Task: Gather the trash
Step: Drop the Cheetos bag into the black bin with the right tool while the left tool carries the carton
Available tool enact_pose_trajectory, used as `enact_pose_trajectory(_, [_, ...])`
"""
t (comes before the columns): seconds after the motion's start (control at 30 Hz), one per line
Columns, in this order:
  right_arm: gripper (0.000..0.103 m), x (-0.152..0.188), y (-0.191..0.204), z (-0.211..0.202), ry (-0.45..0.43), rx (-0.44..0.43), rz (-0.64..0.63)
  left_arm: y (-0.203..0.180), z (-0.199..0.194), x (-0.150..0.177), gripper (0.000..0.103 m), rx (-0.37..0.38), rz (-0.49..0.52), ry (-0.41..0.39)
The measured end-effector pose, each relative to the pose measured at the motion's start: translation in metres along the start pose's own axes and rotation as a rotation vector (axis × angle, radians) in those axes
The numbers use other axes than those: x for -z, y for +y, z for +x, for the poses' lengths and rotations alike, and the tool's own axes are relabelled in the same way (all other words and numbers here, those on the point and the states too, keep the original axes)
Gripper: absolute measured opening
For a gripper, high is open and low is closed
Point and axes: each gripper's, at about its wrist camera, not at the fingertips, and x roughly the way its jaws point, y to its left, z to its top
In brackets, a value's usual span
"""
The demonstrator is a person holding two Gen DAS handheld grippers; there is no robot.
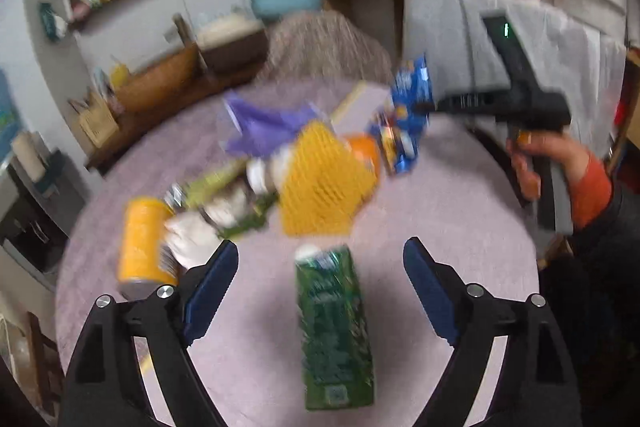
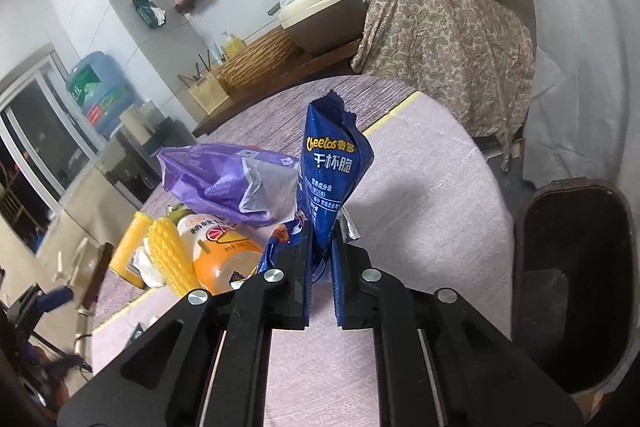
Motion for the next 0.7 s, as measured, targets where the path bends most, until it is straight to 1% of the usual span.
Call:
enact_pose_trajectory(0.03, [0.009, 0.0, 0.0, -0.002, -0.005, -0.003, -0.002, -0.002, 0.01, 0.003, 0.084, 0.003, -0.003, 0.038])
enact_pose_trajectory(0.1, [0.009, -0.001, 0.0, -0.009, -0.016, -0.016, -0.002, -0.009, 0.032, 0.01, 0.083, -0.007, 0.039, 0.134])
enact_pose_trajectory(0.13, [0.009, -0.001, -0.001, -0.012, -0.021, -0.021, -0.003, -0.011, 0.043, 0.014, 0.08, -0.003, 0.054, 0.168])
enact_pose_trajectory(0.17, [0.009, -0.001, -0.001, -0.015, -0.025, -0.025, -0.005, -0.011, 0.055, 0.018, 0.071, 0.005, 0.05, 0.2])
enact_pose_trajectory(0.2, [0.009, -0.001, -0.001, -0.017, -0.028, -0.027, -0.008, -0.008, 0.063, 0.02, 0.065, 0.001, 0.035, 0.216])
enact_pose_trajectory(0.23, [0.009, 0.0, -0.001, -0.019, -0.031, -0.026, -0.013, -0.005, 0.068, 0.022, 0.053, -0.006, 0.019, 0.224])
enact_pose_trajectory(0.27, [0.009, 0.001, -0.002, -0.023, -0.037, -0.021, -0.019, -0.001, 0.071, 0.022, 0.051, 0.0, -0.001, 0.221])
enact_pose_trajectory(0.33, [0.009, 0.003, -0.005, -0.028, -0.042, -0.024, -0.021, 0.004, 0.072, 0.022, 0.051, 0.018, -0.047, 0.209])
enact_pose_trajectory(0.43, [0.009, 0.006, -0.009, -0.041, -0.056, -0.032, -0.028, 0.001, 0.064, 0.021, 0.05, 0.012, -0.04, 0.163])
enact_pose_trajectory(0.5, [0.009, 0.008, -0.013, -0.051, -0.067, -0.036, -0.034, -0.006, 0.054, 0.015, 0.05, 0.035, -0.042, 0.122])
enact_pose_trajectory(0.57, [0.009, 0.008, -0.017, -0.062, -0.077, -0.035, -0.041, -0.013, 0.041, 0.006, 0.05, 0.076, -0.052, 0.065])
enact_pose_trajectory(0.7, [0.009, 0.009, -0.032, -0.09, -0.113, -0.007, -0.053, -0.04, 0.03, -0.025, 0.05, 0.125, -0.046, -0.051])
